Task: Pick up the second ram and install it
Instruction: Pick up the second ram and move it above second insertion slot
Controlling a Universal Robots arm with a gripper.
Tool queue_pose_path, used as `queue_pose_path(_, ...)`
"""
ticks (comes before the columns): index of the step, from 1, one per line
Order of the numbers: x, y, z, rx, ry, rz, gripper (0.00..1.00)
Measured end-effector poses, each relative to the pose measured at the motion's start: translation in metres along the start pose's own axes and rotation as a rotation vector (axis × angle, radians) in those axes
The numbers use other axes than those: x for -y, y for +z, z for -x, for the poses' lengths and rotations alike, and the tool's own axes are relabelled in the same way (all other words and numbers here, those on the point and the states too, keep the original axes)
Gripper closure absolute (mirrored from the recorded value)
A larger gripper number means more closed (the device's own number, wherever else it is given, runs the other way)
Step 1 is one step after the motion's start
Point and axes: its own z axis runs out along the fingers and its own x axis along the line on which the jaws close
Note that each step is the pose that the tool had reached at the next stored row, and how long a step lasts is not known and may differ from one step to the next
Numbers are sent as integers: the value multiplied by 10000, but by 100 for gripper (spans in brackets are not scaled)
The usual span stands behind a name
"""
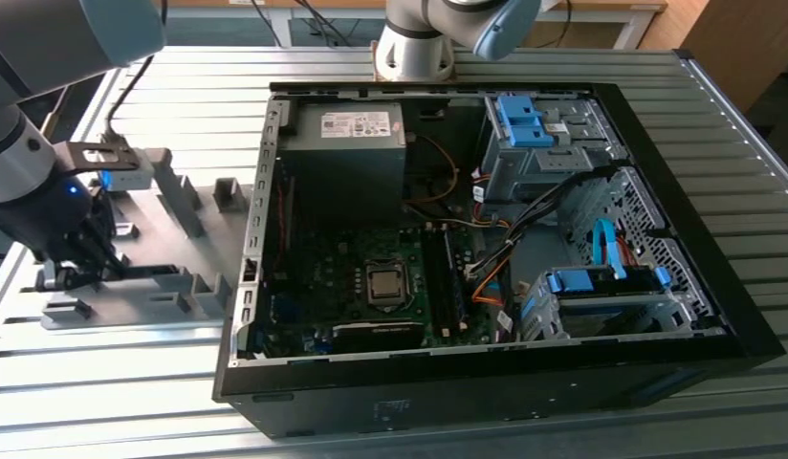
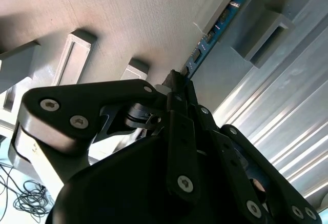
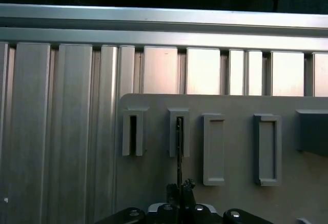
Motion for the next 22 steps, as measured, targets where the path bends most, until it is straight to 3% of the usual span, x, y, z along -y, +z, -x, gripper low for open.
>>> queue_pose_path(22, -1, -169, 4, 0, 2, 1, 86)
